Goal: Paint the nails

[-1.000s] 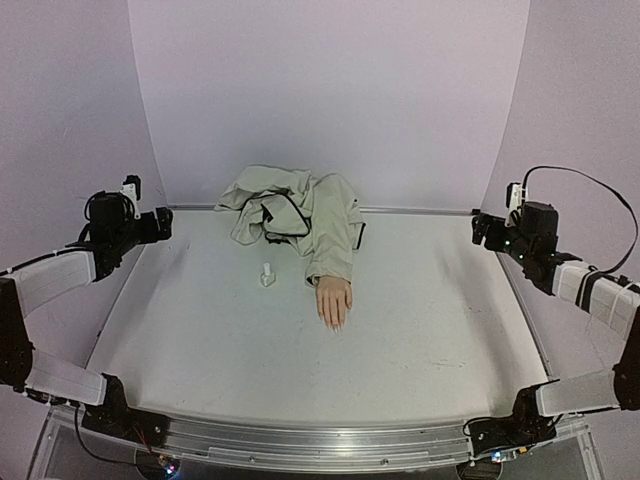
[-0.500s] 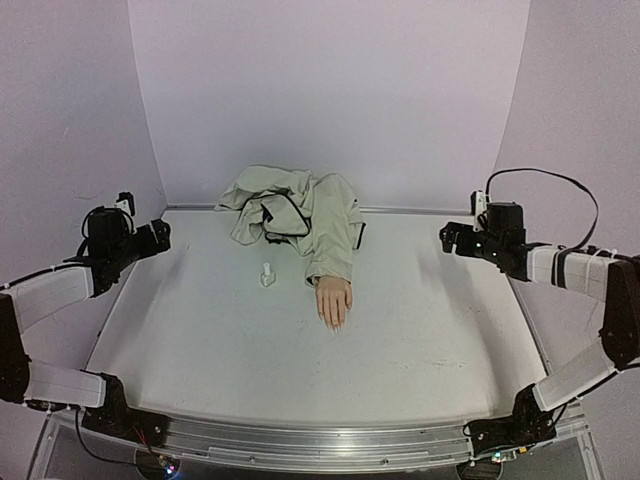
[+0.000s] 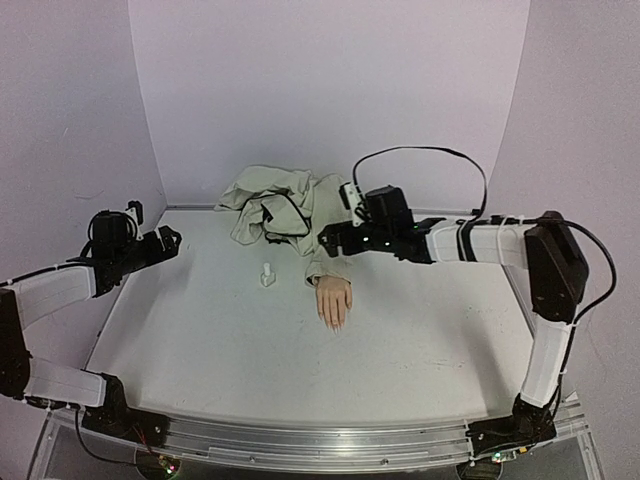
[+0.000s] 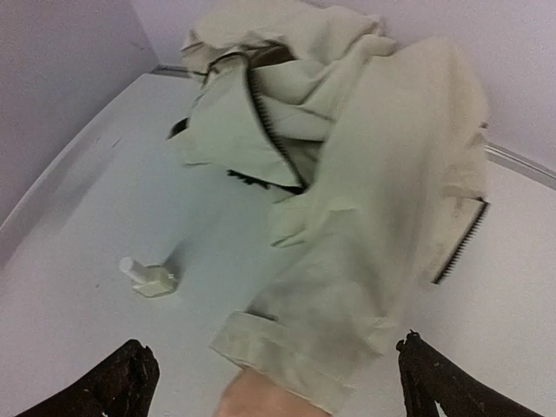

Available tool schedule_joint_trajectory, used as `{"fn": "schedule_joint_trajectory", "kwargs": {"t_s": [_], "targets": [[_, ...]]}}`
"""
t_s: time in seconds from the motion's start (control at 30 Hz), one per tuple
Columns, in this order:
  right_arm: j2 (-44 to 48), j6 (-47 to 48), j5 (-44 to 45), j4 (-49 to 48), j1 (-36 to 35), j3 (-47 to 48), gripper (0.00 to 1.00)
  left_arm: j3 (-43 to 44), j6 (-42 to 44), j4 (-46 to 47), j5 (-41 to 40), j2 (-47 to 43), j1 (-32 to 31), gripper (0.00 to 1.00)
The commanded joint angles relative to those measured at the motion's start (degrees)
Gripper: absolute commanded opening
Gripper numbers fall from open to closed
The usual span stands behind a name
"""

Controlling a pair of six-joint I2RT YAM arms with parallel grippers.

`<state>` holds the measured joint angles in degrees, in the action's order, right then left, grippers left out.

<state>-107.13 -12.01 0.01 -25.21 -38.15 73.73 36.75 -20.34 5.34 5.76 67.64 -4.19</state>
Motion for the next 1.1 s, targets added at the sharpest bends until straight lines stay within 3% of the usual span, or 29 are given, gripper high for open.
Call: {"fn": "schedule_joint_trajectory", "kwargs": {"t_s": [0.0,0.2,0.47,1.07], "targets": [[-8.66,0.72,-1.4,1.73,-7.62,10.55,0.98,1.6,-1.8,-1.04,3.95,1.37,-0.29,0.99],[-21.56,0.43,-0.24,5.0,-13.51,25.27,0.97,2.39,-2.78,-2.29,7.26,2.98,-0.33,1.0],[-32.18,-2.22,8.41,12.34,-15.29,39.72,0.91,2.26,-2.39,-3.85,8.75,2.13,-0.34,0.99],[-39.83,-1.59,9.32,14.75,-15.29,49.7,0.6,2.97,-2.34,-6.84,9.42,1.81,-0.38,1.0]]}}
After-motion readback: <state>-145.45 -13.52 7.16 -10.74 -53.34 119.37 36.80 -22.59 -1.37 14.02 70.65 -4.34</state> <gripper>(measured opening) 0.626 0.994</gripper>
